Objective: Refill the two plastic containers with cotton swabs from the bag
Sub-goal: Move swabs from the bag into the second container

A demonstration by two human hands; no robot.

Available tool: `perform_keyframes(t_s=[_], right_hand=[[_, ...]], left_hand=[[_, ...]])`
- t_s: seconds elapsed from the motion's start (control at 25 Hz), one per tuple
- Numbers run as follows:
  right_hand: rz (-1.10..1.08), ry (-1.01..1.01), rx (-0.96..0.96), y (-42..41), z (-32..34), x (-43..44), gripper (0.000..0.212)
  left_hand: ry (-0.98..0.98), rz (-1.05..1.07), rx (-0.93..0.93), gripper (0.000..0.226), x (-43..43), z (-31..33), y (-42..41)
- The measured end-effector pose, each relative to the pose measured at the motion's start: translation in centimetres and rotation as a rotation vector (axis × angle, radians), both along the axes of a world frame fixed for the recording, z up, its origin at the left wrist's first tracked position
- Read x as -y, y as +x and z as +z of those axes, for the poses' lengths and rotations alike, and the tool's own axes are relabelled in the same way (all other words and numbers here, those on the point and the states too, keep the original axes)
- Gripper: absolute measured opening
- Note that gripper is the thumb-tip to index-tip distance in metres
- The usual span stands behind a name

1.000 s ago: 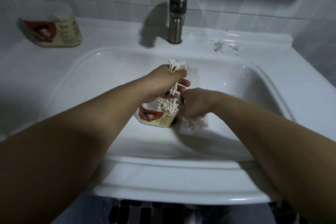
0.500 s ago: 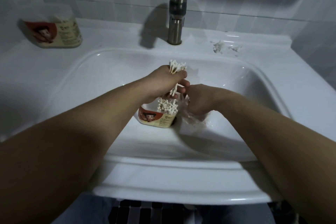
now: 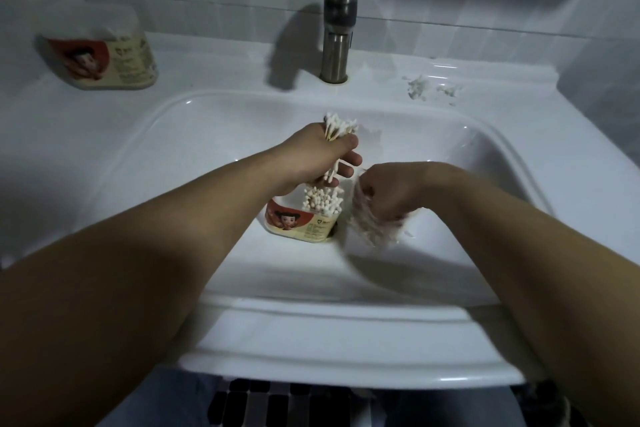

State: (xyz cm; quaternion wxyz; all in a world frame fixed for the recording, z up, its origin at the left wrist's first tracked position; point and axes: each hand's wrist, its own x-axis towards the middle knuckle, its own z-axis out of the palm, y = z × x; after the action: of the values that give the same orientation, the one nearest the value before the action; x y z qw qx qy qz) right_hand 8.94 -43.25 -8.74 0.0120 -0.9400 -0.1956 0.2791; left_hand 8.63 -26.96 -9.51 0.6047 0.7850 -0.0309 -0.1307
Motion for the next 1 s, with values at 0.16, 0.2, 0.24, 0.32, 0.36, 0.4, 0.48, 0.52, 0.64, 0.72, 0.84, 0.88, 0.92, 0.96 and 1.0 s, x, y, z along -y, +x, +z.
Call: perform_keyframes(t_s=[0.16,0.2,0.24,0.32,0.36,0.4,0.48,0.52,0.64,0.72,0.84,0.88,0.92,0.96,1.0], right_hand=[[0.022,-0.085,0.058,-0.2,-0.5,-0.3,0.013],[0.034,-0.095,0.075,-0.3,-0.5,-0.5,0.014],[0.042,-0.09,0.094,-0.3,-0.4,-0.5,0.015],[0.034,-0.071,0.108,-0.2,-0.3,-0.4,0.018],[0.025,-0.067,0.101,-0.2,-0.2,-0.4,0.019],[0.019,-0.069,0.091,-0.2,-0.3,-0.4,0.017],[0.022,-0.08,0.088,0.0,-0.5,-0.4,0.015],[0.023,-0.079,0.096,0.1,-0.6,-0.4,0.015],[0.015,-0.028,0.068,0.3,-0.6,-0.3,0.013],[0.019,-0.049,0.021,0.1,-0.4,-0.4,0.009],[0.056,-0.118,0.028,-0.5,-0.5,-0.8,0.017],[0.069,-0.135,0.046,-0.6,-0.6,-1.0,0.018],[0.081,-0.147,0.061,-0.8,-0.7,-1.1,0.019],[0.091,-0.156,0.068,-0.9,-0.8,-1.2,0.019],[0.099,-0.166,0.066,-1.0,-0.7,-1.3,0.018]], left_hand=[[0.024,-0.01,0.002,0.018,0.1,0.0,-0.2],[0.027,-0.012,0.002,0.018,0.2,0.1,-0.3],[0.029,-0.016,0.003,0.018,0.2,0.1,-0.3],[0.028,-0.023,0.006,0.017,0.2,0.2,-0.4],[0.029,-0.025,0.008,0.017,0.2,0.2,-0.4],[0.032,-0.026,0.009,0.017,0.1,0.2,-0.4],[0.042,-0.026,0.009,0.018,0.1,0.1,-0.4],[0.043,-0.026,0.009,0.018,0.2,0.2,-0.4],[0.044,-0.03,0.016,0.018,0.1,0.2,-0.4],[0.052,-0.03,0.021,0.018,0.1,0.2,-0.4],[0.058,-0.033,0.02,0.017,0.1,0.2,-0.4],[0.061,-0.034,0.019,0.017,0.1,0.2,-0.5],[0.064,-0.036,0.02,0.017,0.1,0.1,-0.5],[0.068,-0.038,0.02,0.017,0.1,0.1,-0.5],[0.071,-0.039,0.021,0.016,0.1,0.1,-0.5]])
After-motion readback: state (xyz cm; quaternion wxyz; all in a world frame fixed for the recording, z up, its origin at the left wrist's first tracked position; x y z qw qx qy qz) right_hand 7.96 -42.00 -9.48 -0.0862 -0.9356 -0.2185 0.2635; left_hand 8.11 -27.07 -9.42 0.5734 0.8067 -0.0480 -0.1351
